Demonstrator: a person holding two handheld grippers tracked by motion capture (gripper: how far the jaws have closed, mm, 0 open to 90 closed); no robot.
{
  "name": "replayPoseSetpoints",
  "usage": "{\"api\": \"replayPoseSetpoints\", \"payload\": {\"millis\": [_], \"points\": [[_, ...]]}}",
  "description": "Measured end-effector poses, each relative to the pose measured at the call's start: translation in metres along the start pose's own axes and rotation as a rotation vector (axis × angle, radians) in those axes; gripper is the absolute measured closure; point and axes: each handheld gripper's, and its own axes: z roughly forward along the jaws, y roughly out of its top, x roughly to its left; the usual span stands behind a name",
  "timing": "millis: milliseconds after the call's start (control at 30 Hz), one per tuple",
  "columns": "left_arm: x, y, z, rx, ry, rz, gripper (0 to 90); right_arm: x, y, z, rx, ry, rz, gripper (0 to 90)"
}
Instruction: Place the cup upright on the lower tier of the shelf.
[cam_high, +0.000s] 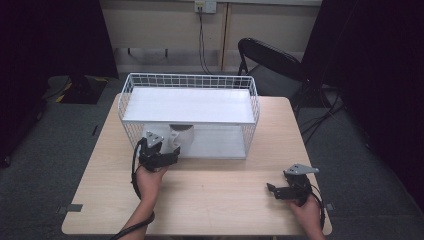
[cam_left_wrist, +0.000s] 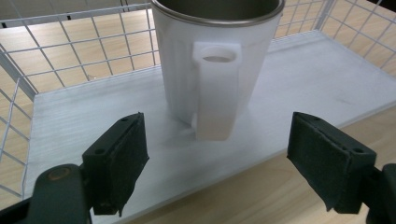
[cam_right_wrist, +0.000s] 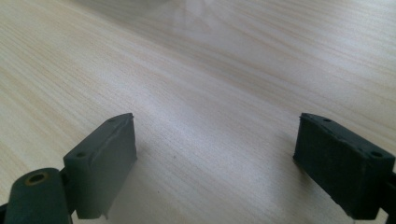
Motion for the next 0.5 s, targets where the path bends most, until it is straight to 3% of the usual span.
{"api": "replayPoseSetpoints", "payload": {"millis": [500], "points": [[0.003, -0.014, -0.025, 0.022, -0.050, 0.017, 16.3, 0.000, 0.000, 0.000, 0.000, -0.001, 0.002, 11.8]]}}
